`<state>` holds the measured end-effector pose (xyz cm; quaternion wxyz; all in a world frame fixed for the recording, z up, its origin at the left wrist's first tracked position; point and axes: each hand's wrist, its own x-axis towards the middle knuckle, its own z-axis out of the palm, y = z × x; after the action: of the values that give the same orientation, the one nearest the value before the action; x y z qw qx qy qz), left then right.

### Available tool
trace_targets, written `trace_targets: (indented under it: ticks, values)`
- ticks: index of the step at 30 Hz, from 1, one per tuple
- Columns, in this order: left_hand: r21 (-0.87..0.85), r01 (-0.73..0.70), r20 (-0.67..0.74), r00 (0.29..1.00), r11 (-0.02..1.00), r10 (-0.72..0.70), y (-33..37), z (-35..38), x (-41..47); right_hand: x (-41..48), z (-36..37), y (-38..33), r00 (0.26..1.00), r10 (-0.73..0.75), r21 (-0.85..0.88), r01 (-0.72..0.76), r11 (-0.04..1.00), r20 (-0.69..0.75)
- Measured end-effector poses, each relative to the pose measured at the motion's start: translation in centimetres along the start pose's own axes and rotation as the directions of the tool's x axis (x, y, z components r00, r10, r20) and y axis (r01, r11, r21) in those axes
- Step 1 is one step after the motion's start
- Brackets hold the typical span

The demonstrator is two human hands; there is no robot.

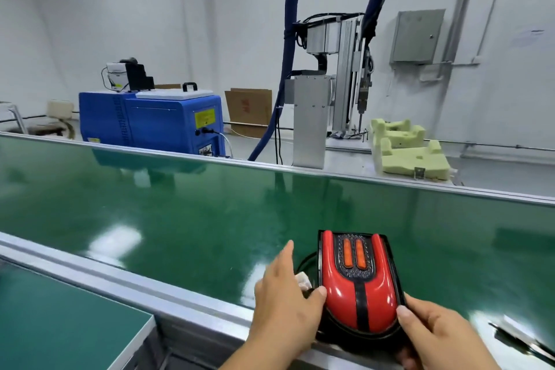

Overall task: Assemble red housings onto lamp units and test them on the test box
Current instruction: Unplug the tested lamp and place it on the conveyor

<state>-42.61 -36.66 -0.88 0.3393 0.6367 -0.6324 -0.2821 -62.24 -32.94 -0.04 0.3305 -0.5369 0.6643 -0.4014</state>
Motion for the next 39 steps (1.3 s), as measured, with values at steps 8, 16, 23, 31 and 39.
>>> trace_targets:
  ticks: [8, 16, 23, 31, 39]
  values:
    - [0.172, -0.211, -0.208, 0.947, 0.962, 0.245, -1.7, -0.4, 0.2, 0.6, 1.1, 0.0, 0.998, -0.056, -0.34, 0.048, 0.939, -0.015]
    - [0.239, -0.13, -0.005, 0.991, 0.962, 0.136, -1.9, 1.3, 0.1, 2.0, 1.4, 1.0, 0.977, -0.039, -0.244, -0.014, 0.97, -0.211]
    - [0.314, -0.217, 0.0, 0.974, 0.925, 0.228, -0.6, 1.1, 0.5, 3.1, 0.7, 1.7, 0.97, -0.034, -0.181, -0.01, 0.983, -0.239]
    - [0.286, -0.266, -0.008, 0.96, 0.921, 0.28, 0.3, 0.1, 0.7, 2.9, 0.3, 0.3, 0.926, -0.142, -0.188, 0.079, 0.979, -0.35]
    - [0.222, -0.233, -0.216, 0.935, 0.947, 0.281, 0.4, -8.4, -1.0, 0.1, 7.9, -9.1, 0.815, -0.55, -0.073, 0.547, 0.834, -0.183]
